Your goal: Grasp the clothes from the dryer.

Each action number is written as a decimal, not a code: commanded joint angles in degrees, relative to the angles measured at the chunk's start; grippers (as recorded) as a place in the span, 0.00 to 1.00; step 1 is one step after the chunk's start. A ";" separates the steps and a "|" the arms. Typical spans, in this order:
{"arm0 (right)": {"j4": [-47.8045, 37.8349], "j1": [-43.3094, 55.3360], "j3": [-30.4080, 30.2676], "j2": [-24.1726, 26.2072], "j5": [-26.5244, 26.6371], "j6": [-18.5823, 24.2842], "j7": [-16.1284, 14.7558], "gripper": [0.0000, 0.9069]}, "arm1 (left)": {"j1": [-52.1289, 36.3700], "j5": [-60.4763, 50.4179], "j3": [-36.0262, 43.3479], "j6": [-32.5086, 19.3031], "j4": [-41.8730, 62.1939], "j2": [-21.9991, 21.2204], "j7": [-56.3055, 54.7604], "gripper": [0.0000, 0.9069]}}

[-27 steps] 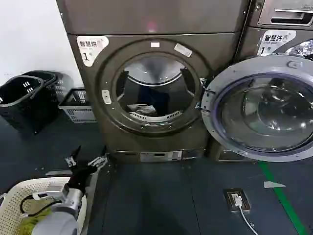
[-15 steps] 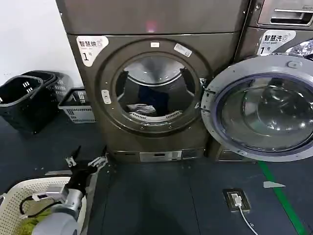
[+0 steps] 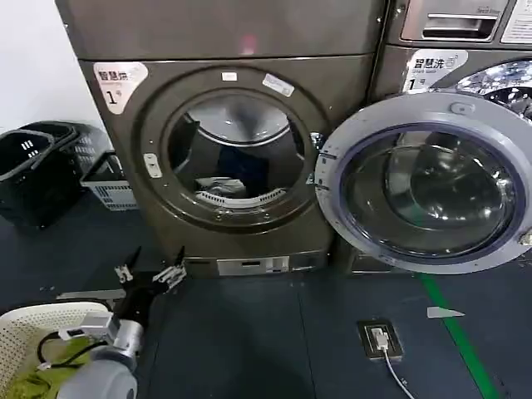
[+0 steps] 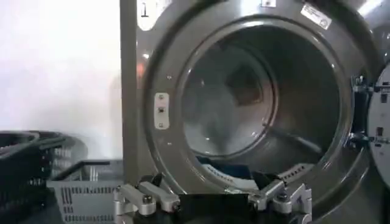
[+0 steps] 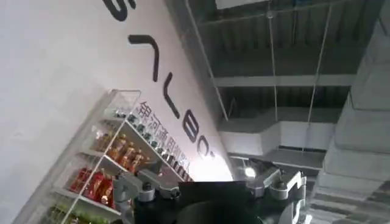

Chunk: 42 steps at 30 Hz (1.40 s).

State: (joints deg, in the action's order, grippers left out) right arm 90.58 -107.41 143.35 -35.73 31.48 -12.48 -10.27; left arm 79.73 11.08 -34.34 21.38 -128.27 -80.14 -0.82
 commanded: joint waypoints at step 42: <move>0.04 0.12 -0.14 -0.16 1.28 1.12 -0.97 1.00 | -0.16 -1.30 1.54 -0.37 0.43 -1.13 0.58 1.00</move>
State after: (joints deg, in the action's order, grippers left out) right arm 90.53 -107.47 143.25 -35.74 32.87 -11.42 -11.01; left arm 79.59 9.85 -32.78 21.01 -127.88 -81.30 -0.24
